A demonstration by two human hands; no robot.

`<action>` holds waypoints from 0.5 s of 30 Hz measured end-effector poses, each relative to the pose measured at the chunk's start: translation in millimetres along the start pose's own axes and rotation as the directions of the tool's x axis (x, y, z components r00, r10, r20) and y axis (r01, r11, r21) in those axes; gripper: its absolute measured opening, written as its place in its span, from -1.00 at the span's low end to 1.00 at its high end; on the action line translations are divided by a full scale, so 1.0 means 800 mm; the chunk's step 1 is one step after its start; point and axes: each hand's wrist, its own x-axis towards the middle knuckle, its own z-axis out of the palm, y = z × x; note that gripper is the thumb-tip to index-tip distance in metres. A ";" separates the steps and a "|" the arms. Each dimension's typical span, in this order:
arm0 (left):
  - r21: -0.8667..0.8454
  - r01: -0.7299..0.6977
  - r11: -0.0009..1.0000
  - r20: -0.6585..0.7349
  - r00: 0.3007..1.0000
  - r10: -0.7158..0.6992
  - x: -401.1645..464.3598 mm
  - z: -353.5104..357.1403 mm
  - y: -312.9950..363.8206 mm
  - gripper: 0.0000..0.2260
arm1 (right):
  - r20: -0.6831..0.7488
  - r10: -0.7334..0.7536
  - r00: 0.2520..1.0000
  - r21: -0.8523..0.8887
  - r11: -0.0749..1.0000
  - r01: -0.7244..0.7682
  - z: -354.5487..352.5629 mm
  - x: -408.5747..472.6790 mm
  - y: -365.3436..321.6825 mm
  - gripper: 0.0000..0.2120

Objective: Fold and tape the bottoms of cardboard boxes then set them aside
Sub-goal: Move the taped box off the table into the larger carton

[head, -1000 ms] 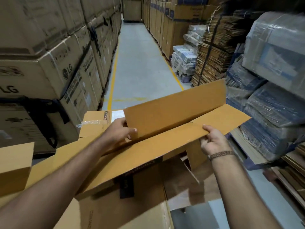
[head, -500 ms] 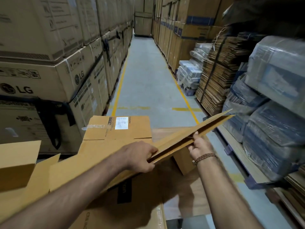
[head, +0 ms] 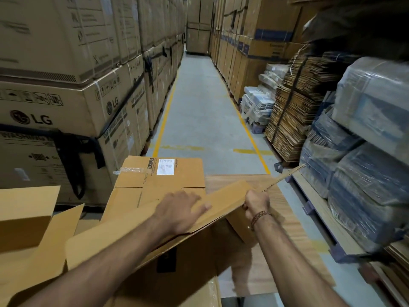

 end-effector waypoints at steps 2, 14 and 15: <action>0.083 0.271 0.959 -0.015 0.963 -0.271 0.011 0.002 -0.052 -0.06 | 0.003 -0.001 1.000 0.038 0.999 0.001 0.003 0.004 0.004 -0.47; -0.176 0.466 0.867 0.244 0.874 -0.420 -0.026 -0.068 -0.087 0.20 | -0.042 -0.002 0.999 0.060 0.998 0.004 0.015 0.005 -0.039 -0.71; -0.193 0.416 0.888 0.253 0.896 -0.365 -0.029 -0.081 -0.064 0.13 | 0.000 0.001 1.000 0.045 0.999 -0.001 0.015 0.004 -0.049 -0.71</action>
